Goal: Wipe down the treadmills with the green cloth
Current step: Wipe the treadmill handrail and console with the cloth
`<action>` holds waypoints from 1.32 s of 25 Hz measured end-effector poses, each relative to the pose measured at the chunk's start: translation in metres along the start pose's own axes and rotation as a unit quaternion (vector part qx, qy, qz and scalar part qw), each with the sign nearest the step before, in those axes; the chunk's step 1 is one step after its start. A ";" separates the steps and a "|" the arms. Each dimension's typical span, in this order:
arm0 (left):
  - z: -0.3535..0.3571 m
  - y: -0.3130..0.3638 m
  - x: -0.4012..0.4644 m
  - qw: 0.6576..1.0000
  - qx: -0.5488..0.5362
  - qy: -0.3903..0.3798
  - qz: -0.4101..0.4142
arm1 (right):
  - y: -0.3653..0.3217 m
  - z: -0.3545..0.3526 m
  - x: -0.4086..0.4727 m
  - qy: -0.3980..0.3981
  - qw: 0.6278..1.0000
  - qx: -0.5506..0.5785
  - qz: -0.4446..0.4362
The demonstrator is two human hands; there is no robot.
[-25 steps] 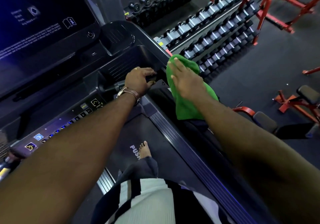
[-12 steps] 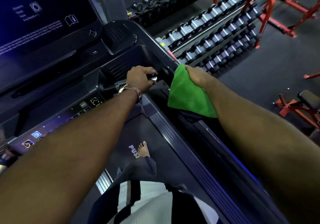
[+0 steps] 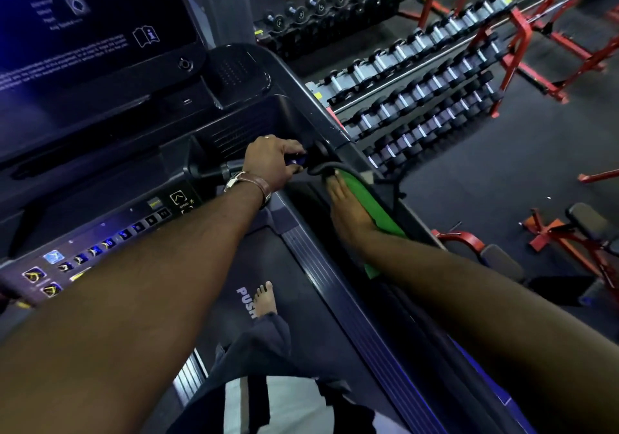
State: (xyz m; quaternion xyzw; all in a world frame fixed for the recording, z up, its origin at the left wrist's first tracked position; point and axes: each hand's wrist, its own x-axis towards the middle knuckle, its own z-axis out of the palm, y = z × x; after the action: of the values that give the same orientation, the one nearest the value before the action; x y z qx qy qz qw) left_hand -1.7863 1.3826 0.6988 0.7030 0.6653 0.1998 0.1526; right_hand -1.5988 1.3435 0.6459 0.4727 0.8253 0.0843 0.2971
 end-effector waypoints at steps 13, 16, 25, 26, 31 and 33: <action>0.000 0.001 0.004 1.000 -0.011 0.002 -0.020 | 0.075 -0.050 0.035 0.161 0.915 0.367 -0.050; -0.002 0.003 0.004 0.999 -0.026 0.002 -0.024 | 0.074 -0.041 0.027 0.154 0.884 0.430 0.102; -0.019 0.005 0.019 0.998 0.018 -0.054 -0.023 | 0.078 -0.059 0.062 0.134 0.878 0.446 0.116; -0.022 0.003 0.023 0.998 0.014 -0.066 -0.016 | 0.072 -0.059 0.055 0.144 0.875 0.435 0.156; -0.021 -0.010 0.028 0.997 -0.049 -0.053 -0.016 | 0.059 -0.079 0.070 0.178 0.917 0.353 0.052; -0.020 -0.011 0.029 0.995 -0.081 -0.046 -0.025 | 0.073 -0.087 0.087 0.135 0.877 0.454 0.074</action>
State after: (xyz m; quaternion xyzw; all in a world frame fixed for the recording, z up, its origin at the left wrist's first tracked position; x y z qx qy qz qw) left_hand -1.8048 1.4110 0.7136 0.6799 0.6567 0.2164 0.2442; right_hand -1.6273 1.4676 0.7111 0.5992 0.7678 -0.2151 -0.0718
